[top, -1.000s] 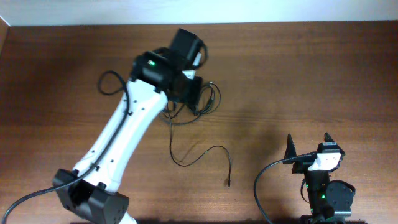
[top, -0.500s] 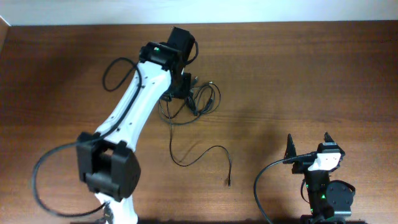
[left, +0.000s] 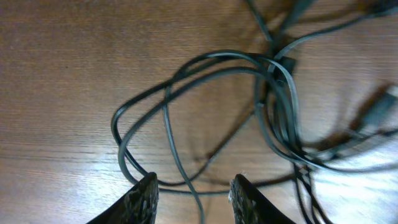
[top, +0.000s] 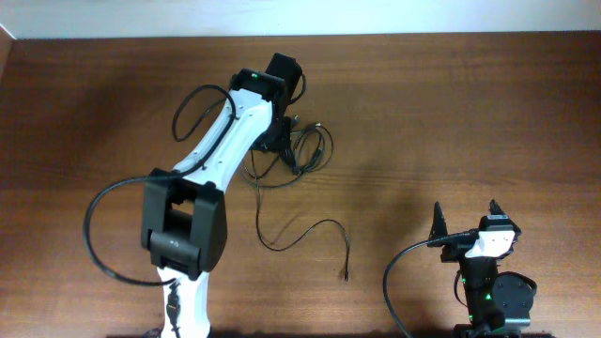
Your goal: Untangle cables
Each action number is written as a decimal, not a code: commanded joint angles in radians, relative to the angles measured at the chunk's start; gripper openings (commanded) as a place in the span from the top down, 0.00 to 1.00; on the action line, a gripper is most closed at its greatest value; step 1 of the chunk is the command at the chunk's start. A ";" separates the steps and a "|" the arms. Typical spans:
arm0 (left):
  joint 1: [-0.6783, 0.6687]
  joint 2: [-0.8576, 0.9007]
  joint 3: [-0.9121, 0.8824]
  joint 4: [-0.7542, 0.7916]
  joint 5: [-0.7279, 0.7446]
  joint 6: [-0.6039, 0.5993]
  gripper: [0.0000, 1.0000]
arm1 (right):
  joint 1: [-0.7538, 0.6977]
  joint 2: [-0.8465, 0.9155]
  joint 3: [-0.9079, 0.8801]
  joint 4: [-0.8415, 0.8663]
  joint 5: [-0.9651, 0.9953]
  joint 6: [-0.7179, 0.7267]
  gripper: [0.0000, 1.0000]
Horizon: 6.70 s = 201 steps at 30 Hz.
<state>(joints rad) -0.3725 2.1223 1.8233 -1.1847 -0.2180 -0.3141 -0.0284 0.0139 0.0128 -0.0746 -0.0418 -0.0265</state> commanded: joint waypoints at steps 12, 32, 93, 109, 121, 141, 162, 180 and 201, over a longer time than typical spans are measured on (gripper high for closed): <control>0.009 0.088 0.010 0.076 -0.064 -0.014 0.60 | -0.005 -0.008 -0.007 -0.003 0.005 0.004 0.02; 0.009 0.088 0.010 0.080 -0.097 -0.014 0.67 | -0.005 -0.008 -0.007 -0.003 0.005 0.005 0.02; 0.055 0.076 -0.188 0.340 -0.089 -0.021 1.00 | -0.005 -0.008 -0.007 -0.003 0.005 0.004 0.02; 0.052 -0.366 0.023 0.213 0.351 -0.022 1.00 | -0.005 -0.008 -0.007 -0.003 0.005 0.005 0.02; 0.052 -0.491 0.022 0.129 0.322 0.005 1.00 | -0.005 -0.008 -0.007 -0.003 0.005 0.005 0.02; 0.068 -0.415 0.206 -0.159 0.730 -0.040 1.00 | -0.005 -0.008 -0.007 -0.003 0.005 0.004 0.02; 0.181 -0.421 0.207 -0.238 1.057 -0.208 1.00 | -0.005 -0.008 -0.007 -0.003 0.005 0.004 0.02; 0.163 -0.421 0.207 -0.350 0.797 0.041 1.00 | -0.005 -0.008 -0.007 -0.005 0.039 0.004 0.02; 0.163 -0.421 0.207 -0.343 0.797 0.074 1.00 | -0.007 0.002 0.183 0.456 -0.711 0.368 0.01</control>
<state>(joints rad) -0.2073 1.7157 2.0201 -1.5295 0.5747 -0.2604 -0.0288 0.0132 0.0753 0.4061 -0.7494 0.3408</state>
